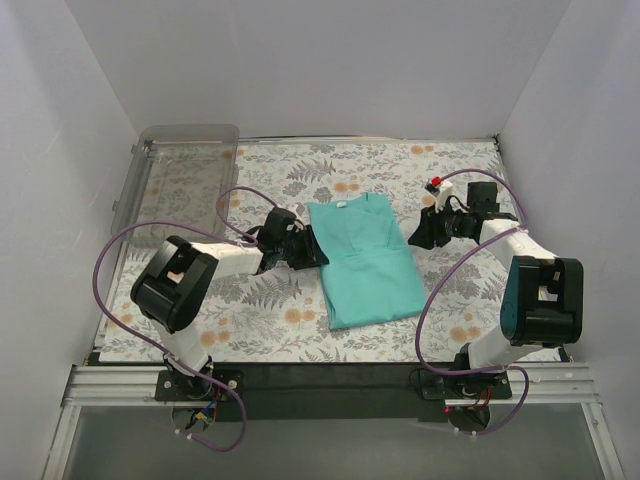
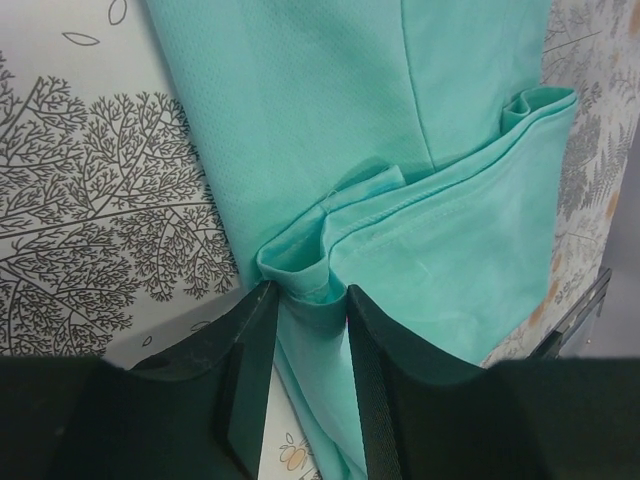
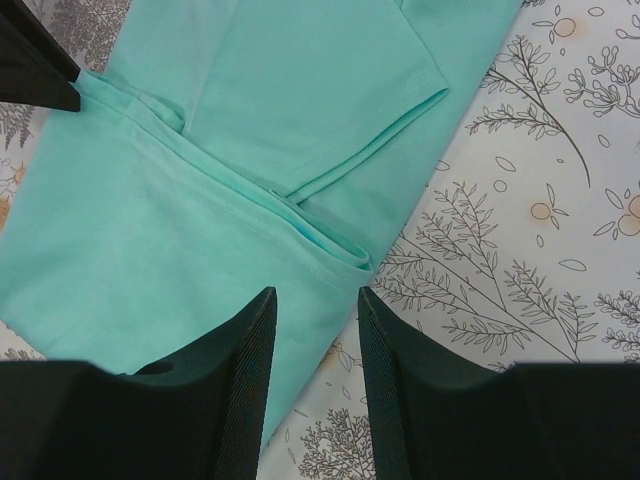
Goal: Fold and stack the t-shirts
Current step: Fold the tshirt
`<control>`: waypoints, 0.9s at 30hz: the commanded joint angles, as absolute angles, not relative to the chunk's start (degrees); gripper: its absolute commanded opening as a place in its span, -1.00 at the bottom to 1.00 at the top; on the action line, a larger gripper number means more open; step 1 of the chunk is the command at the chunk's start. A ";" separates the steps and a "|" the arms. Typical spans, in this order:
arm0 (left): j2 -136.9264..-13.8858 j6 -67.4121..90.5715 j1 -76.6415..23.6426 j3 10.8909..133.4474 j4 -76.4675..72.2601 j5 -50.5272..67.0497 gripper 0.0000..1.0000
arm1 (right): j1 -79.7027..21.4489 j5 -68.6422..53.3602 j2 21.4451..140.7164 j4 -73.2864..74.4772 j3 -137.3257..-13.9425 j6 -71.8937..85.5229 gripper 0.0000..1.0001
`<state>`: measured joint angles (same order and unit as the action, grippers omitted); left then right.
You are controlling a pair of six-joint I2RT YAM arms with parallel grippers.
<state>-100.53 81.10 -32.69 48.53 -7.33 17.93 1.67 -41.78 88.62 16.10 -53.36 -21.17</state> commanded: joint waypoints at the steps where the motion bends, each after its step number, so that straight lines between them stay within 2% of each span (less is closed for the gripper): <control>1: -100.81 79.19 -32.34 50.89 -3.52 16.61 -0.34 | 2.11 -43.33 88.68 14.94 -53.17 -20.92 -0.24; 9: -101.42 77.79 -32.34 52.47 -3.16 17.49 -0.46 | 2.46 -43.86 88.68 15.03 -53.44 -20.92 -0.28; 19: -100.99 75.59 -31.91 50.19 -13.25 26.80 -0.65 | 3.43 -44.91 88.86 15.73 -53.26 -21.62 -0.30; 22: -100.46 75.85 -31.55 48.34 -18.26 29.79 -0.80 | 3.60 -45.17 88.86 15.99 -53.26 -21.88 -0.31; 23: -100.28 75.94 -31.47 48.25 -18.89 30.49 -0.99 | 3.69 -45.18 88.86 16.00 -53.26 -21.88 -0.31; 27: -100.72 76.02 -30.77 47.99 -21.26 34.18 -1.00 | 3.87 -45.70 88.86 16.08 -53.35 -21.97 -0.33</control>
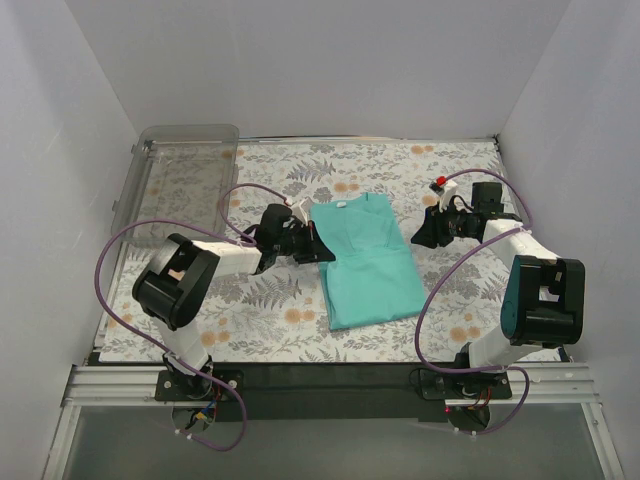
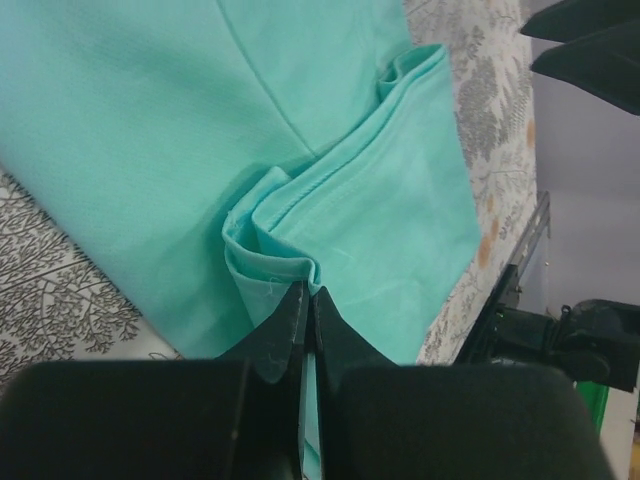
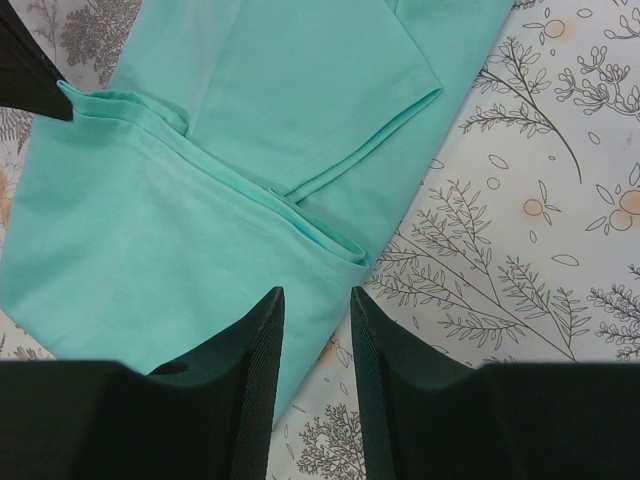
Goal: Fold and stack the t-shirts
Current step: Fold the tshirt
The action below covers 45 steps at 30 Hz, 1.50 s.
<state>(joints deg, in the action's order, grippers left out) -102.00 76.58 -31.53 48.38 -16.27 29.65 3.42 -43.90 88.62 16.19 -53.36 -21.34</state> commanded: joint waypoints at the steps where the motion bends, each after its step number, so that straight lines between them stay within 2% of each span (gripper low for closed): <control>1: -100.72 76.37 -30.50 47.21 -23.88 36.63 -1.00 | 3.87 -45.70 89.03 16.17 -53.44 -22.06 -0.33; 7: -102.56 80.33 -28.57 44.91 -33.39 44.73 -1.00 | 3.96 -45.97 89.12 16.52 -53.44 -22.41 -0.33; 10: -105.37 79.37 -27.51 46.75 -27.63 43.34 -1.00 | 3.96 -46.05 89.21 16.61 -53.52 -22.50 -0.33; 20: -109.51 73.13 -26.98 55.81 -9.42 26.29 -0.94 | 4.04 -46.05 89.65 17.23 -53.70 -23.29 -0.34; 22: -109.25 72.60 -26.98 56.95 -6.61 22.60 -0.82 | 4.04 -46.05 89.56 17.31 -53.61 -23.47 -0.35; 23: -109.07 71.90 -26.98 57.21 -5.81 21.46 -0.69 | 3.96 -46.05 89.65 17.31 -53.61 -23.47 -0.34; 24: -108.99 71.63 -27.07 57.65 -4.84 20.31 -0.45 | 3.96 -46.14 89.56 17.40 -53.70 -23.55 -0.35; 26: -108.81 70.76 -26.98 58.53 -3.34 18.55 -0.31 | 3.87 -46.14 89.65 17.49 -53.70 -23.82 -0.35; 28: -107.85 70.31 -26.98 59.06 -2.64 16.80 -0.03 | 3.96 -46.06 89.56 17.84 -53.79 -23.99 -0.35; 30: -105.75 69.52 -26.98 59.15 -2.55 15.04 0.00 | 3.96 -45.71 89.30 18.10 -53.79 -24.69 -0.35; 31: -104.86 69.09 -26.98 59.24 -2.46 14.16 0.10 | 3.96 -45.44 88.86 18.19 -53.79 -24.96 -0.35; 37: -97.31 64.96 -27.07 58.27 -1.23 7.83 0.11 | 3.60 -44.91 88.07 20.12 -53.88 -30.05 -0.35; 45: -90.27 60.04 -27.07 54.76 -1.40 11.94 0.11 | 0.53 -52.98 87.98 31.16 -55.98 -44.27 -0.29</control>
